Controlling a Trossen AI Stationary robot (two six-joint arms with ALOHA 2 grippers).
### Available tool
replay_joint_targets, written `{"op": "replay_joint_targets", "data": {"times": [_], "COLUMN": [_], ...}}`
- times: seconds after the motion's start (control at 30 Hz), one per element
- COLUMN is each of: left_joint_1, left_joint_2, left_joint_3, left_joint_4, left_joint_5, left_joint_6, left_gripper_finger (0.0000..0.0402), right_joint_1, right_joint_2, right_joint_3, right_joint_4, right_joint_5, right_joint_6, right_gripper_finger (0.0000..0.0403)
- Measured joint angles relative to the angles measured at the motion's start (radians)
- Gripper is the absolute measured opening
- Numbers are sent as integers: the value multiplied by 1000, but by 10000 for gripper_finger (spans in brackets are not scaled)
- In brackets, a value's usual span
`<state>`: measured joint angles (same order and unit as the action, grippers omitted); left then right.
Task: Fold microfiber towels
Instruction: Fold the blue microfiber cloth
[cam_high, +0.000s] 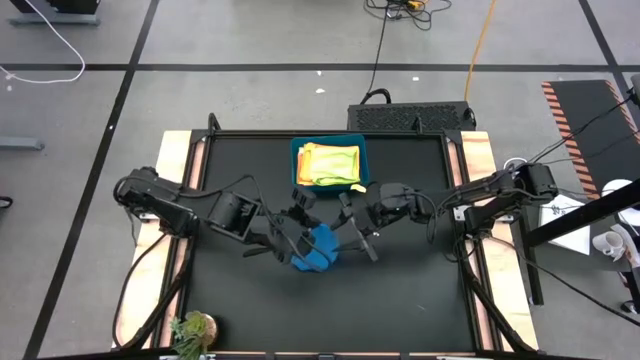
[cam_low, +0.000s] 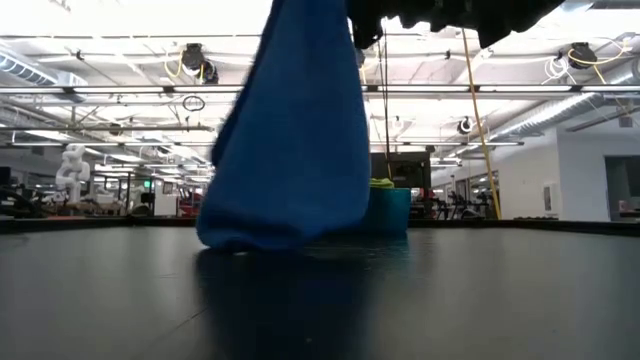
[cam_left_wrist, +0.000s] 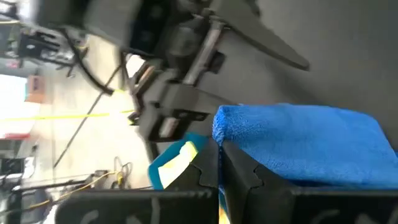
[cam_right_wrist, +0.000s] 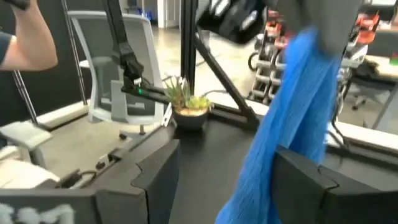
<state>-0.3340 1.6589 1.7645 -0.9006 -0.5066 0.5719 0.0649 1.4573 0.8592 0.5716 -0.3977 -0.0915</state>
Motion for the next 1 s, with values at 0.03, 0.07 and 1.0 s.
{"op": "replay_joint_targets", "data": {"times": [0.03,0.07,1.0], "left_joint_1": [0,0,-38], "left_joint_2": [-3,-5,-87], "left_joint_3": [0,0,0], "left_joint_4": [8,25,21], "left_joint_5": [-12,-26,-226], "left_joint_6": [1,2,-4], "left_gripper_finger": [4,3,8], "right_joint_1": [0,0,37], "right_joint_2": [0,0,33], "right_joint_3": [0,0,-1], "right_joint_4": [-14,-28,-261], "right_joint_5": [0,0,83], "right_joint_6": [-1,-4,-27], "right_gripper_finger": [210,210,210]}}
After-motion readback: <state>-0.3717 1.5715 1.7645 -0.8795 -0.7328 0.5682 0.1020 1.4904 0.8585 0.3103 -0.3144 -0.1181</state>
